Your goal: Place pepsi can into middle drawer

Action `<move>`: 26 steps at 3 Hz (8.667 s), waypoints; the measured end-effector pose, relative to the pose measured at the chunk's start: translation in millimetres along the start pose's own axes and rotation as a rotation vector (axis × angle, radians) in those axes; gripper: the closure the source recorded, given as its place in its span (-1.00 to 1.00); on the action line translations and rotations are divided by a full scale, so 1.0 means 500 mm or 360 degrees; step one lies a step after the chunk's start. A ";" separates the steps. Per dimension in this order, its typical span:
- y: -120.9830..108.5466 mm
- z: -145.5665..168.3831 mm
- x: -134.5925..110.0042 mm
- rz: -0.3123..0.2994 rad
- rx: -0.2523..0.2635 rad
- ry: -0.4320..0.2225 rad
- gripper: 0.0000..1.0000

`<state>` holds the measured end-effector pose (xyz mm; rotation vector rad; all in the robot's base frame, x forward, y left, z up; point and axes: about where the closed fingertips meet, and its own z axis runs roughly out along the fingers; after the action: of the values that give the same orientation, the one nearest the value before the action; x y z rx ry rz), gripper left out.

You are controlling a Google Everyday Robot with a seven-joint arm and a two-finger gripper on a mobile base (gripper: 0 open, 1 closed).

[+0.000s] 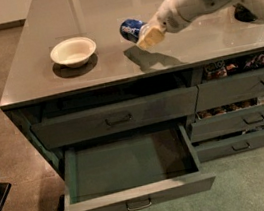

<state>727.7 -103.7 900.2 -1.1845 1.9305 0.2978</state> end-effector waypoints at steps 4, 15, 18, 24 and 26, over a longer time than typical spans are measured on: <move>0.148 -0.186 -0.019 -0.0067 -0.0285 -0.0070 1.00; 0.570 0.144 0.423 -0.0033 -0.0803 -0.0203 1.00; 0.560 0.377 0.544 -0.0145 -0.0700 -0.0218 1.00; 0.538 0.593 0.676 -0.0275 -0.0719 -0.0181 1.00; 0.538 0.661 0.690 -0.0320 -0.0760 -0.0289 1.00</move>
Offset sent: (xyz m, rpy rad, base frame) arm -0.0497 -0.0091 0.0271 0.0382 0.0186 0.0420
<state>607.9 11.5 377.7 -1.5848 1.6113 0.7608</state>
